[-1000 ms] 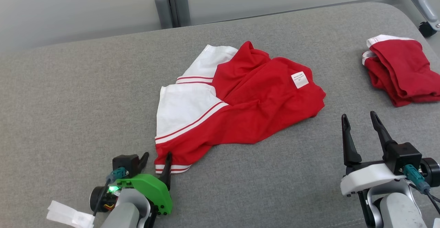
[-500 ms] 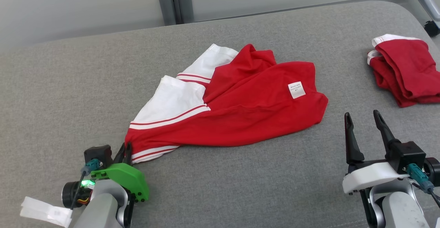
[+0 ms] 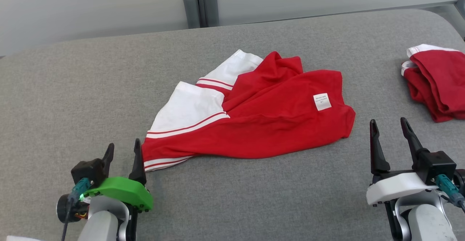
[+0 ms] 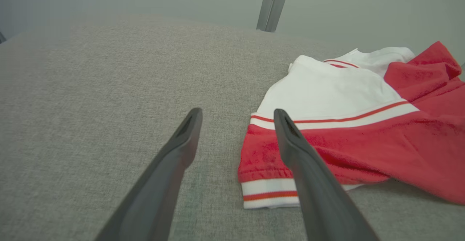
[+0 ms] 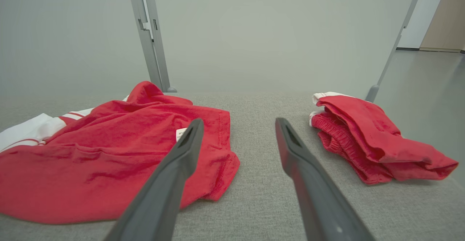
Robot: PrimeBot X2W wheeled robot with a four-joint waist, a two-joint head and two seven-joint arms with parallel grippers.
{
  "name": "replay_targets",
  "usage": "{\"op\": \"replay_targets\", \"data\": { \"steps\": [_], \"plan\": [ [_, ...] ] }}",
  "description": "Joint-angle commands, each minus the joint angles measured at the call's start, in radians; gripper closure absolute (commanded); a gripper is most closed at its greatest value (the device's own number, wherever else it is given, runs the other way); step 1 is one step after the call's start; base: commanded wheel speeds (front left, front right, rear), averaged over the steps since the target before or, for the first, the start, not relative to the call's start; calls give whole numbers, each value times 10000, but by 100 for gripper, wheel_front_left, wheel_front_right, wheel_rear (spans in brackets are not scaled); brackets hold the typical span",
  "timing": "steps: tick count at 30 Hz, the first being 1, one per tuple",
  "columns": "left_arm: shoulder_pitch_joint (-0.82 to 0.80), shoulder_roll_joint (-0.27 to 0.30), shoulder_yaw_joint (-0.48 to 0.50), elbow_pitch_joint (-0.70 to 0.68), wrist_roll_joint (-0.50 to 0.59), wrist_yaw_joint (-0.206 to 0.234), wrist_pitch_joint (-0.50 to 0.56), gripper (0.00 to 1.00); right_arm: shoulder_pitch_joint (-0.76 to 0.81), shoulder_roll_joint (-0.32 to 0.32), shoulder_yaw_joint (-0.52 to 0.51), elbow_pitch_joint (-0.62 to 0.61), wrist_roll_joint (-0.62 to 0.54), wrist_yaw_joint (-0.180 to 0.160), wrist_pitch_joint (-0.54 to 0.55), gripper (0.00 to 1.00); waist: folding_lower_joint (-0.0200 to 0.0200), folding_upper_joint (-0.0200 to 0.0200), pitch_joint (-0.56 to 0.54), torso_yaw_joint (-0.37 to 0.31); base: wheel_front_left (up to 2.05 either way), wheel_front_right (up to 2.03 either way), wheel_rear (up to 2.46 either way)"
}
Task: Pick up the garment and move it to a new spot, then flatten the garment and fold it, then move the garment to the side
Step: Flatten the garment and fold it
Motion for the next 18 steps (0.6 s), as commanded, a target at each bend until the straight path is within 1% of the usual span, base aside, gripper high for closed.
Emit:
{"op": "replay_targets", "data": {
  "steps": [1,6,10,14,18],
  "plan": [
    [285,-24,215,-524,217,-147,-28,0,124,-6,-51,-80,-19,-20,-22,0,0,0,-73,118,0,0,0],
    [1125,-208,1034,-2918,824,-786,-21,0,204,-6,-211,-237,-127,-20,-22,0,0,0,-196,376,0,0,0],
    [1609,-402,1359,-4225,1182,-1116,-17,0,274,-8,-166,-194,-153,-20,-24,0,0,0,-359,552,0,0,0],
    [1998,-483,1213,-4887,1423,-1197,-15,0,366,-146,104,116,-61,-20,-22,0,0,0,-552,677,0,0,0],
    [2207,-502,870,-4837,1307,-1209,-17,0,345,-238,239,441,37,-20,-24,0,0,0,-703,737,0,0,0]
  ]
}}
